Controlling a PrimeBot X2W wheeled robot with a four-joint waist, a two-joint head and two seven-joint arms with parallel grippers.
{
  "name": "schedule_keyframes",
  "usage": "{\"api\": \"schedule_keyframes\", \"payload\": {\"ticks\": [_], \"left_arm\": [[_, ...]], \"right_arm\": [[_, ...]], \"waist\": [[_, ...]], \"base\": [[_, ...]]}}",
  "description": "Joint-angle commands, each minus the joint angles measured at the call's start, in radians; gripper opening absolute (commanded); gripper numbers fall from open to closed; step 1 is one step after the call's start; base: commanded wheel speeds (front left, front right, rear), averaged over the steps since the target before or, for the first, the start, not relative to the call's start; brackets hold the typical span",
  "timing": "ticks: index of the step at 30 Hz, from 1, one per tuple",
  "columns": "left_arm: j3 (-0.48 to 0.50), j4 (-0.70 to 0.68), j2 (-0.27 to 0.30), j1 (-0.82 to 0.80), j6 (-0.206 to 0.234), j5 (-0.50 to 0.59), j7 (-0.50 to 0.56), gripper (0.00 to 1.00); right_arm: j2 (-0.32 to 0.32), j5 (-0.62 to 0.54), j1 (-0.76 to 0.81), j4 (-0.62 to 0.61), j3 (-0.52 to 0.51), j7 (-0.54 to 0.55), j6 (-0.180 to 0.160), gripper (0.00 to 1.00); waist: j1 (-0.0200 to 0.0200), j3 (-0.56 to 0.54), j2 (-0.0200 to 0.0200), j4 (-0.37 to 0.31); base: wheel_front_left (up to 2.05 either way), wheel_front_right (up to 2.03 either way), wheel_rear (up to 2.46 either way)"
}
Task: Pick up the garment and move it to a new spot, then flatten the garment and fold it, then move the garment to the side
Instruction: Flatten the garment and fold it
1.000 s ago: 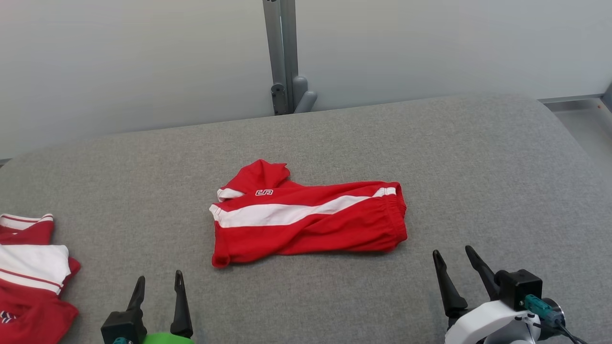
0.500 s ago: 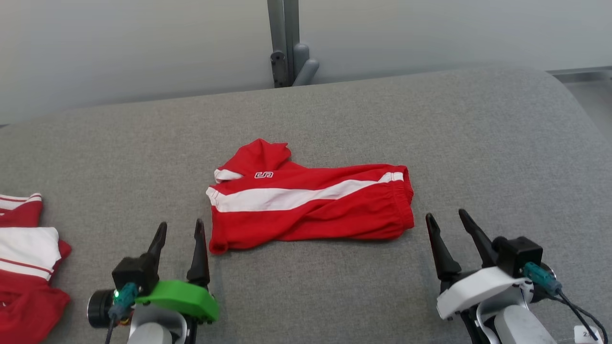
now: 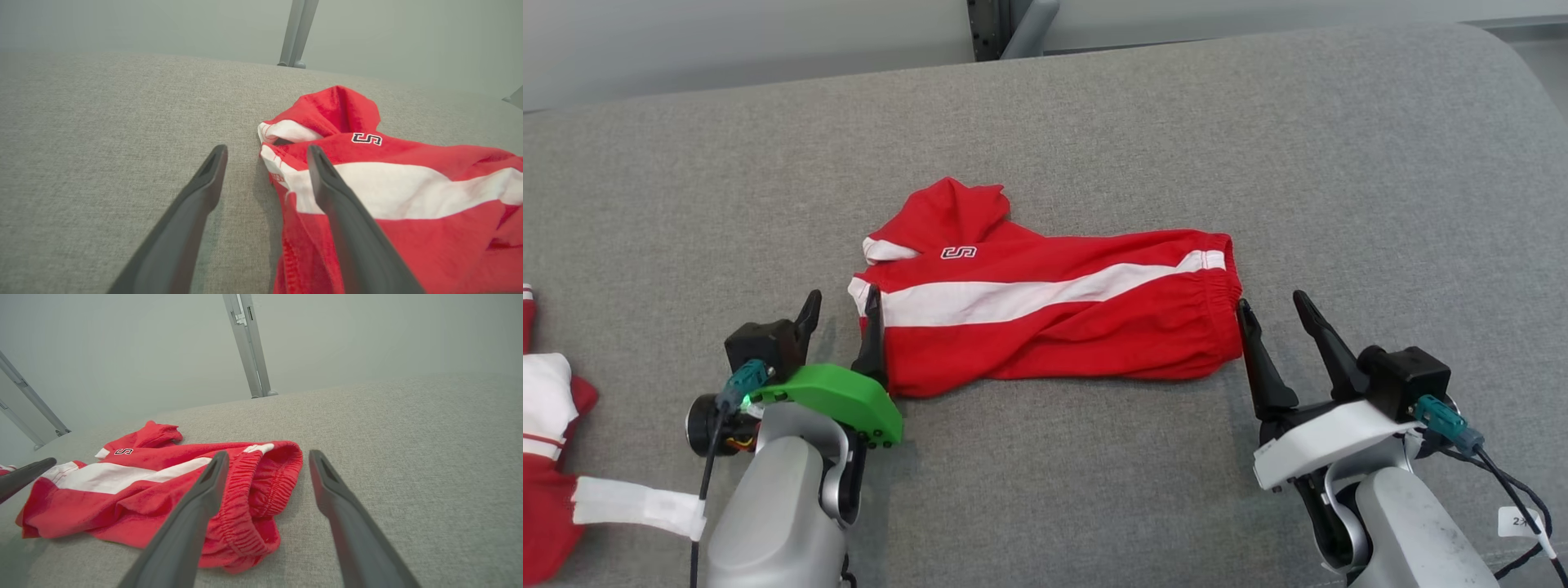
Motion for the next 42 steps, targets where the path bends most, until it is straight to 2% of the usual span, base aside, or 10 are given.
{"api": "schedule_keyframes", "payload": {"ticks": [1,6,7,11,14,15,16,18,29,42], "left_arm": [[0.0,0.005,0.004,-0.024,-0.002,-0.002,-0.004,1.0],[-0.018,0.077,0.003,-0.072,0.017,-0.026,-0.005,1.0],[-0.023,0.087,0.004,-0.078,0.018,-0.036,-0.006,0.95],[-0.038,0.127,0.003,-0.096,0.027,-0.06,-0.002,0.91],[-0.051,0.143,0.003,-0.099,0.032,-0.067,-0.004,0.76],[-0.056,0.148,0.003,-0.1,0.032,-0.07,-0.004,0.49],[-0.059,0.152,0.004,-0.101,0.031,-0.075,-0.005,0.4],[-0.064,0.156,0.004,-0.104,0.029,-0.081,-0.006,0.0],[-0.087,0.102,0.004,-0.086,0.029,-0.105,-0.008,0.0],[-0.119,0.024,0.003,-0.035,0.038,-0.101,-0.008,0.0]], "right_arm": [[-0.002,0.003,-0.005,-0.002,-0.001,-0.003,0.0,1.0],[-0.002,0.006,0.0,0.0,-0.01,-0.003,0.0,1.0],[-0.002,0.007,0.001,0.001,-0.011,-0.003,0.0,1.0],[0.0,0.007,0.004,0.004,-0.017,-0.003,0.0,1.0],[0.002,0.009,0.004,0.005,-0.02,-0.003,0.0,1.0],[0.003,0.009,0.004,0.005,-0.021,-0.003,0.0,1.0],[0.003,0.009,0.005,0.005,-0.022,-0.003,0.0,1.0],[0.005,0.01,0.006,0.003,-0.024,-0.003,0.0,1.0],[-0.01,0.093,-0.04,0.053,-0.014,-0.003,0.0,1.0],[-0.056,0.399,-0.202,0.208,0.123,-0.003,0.0,1.0]], "waist": [[0.0,0.009,-0.0001,-0.005],[0.0,0.016,-0.0001,-0.009],[0.0,0.017,-0.0001,-0.009],[0.0,0.017,-0.0001,-0.01],[0.0,0.017,-0.0001,-0.009],[0.0,0.016,-0.0001,-0.009],[0.0,0.016,-0.0001,-0.008],[0.0,0.016,-0.0001,-0.006],[0.0,0.022,-0.0001,0.017],[0.0,0.045,-0.0001,0.034]], "base": [[0.0,0.0,0.0],[0.0,0.0,0.0],[0.0,0.0,0.0],[0.0,0.0,0.0],[0.0,0.0,0.0],[0.0,0.0,0.0],[0.0,0.0,0.0],[0.0,0.0,0.0],[0.0,0.0,0.0],[0.0,0.0,0.0]]}}
